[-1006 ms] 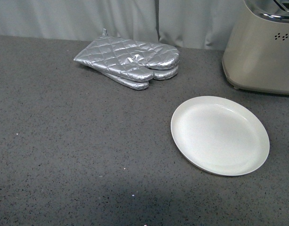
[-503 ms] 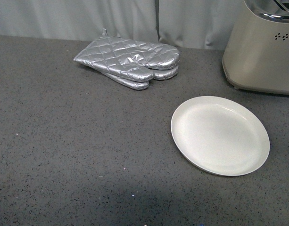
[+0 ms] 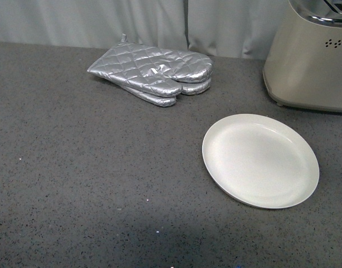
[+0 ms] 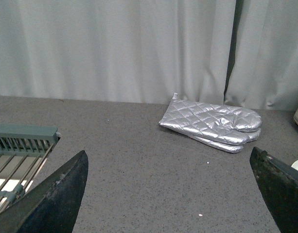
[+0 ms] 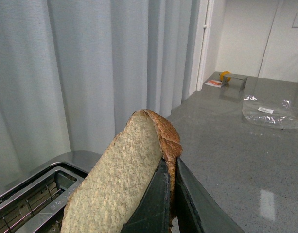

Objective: Put bread into toaster

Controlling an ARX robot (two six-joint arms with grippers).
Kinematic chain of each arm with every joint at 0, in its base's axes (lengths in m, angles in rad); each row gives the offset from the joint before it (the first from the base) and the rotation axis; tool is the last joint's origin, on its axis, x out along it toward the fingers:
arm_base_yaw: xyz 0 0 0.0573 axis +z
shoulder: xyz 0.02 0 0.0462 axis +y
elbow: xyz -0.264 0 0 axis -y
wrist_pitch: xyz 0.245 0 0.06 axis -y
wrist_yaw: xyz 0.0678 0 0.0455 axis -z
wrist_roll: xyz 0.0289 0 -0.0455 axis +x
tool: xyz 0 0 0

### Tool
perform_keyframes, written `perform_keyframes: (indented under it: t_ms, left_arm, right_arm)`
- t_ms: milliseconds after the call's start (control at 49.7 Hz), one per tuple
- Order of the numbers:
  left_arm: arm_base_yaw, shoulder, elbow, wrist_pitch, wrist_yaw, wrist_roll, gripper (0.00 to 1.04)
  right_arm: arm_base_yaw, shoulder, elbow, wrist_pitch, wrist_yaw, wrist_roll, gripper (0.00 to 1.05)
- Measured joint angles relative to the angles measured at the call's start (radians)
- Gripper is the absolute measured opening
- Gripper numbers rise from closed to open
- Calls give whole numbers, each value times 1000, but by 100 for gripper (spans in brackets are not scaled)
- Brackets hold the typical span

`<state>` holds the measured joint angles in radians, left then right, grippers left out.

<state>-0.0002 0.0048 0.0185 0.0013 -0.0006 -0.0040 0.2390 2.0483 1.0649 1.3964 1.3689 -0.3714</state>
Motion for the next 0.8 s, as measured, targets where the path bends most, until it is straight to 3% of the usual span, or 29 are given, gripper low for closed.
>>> perform_keyframes:
  t_ms: [322, 563, 805]
  left_arm:
    - [0, 0, 0, 0, 0, 0, 98]
    - [0, -1, 0, 0, 0, 0, 98]
    - [0, -1, 0, 0, 0, 0, 98]
  right_arm:
    - [-17, 0, 6, -1, 14, -7, 1]
    - [-74, -71, 21, -186, -17, 96, 1]
    - [-72, -95, -5, -236, -32, 166, 1]
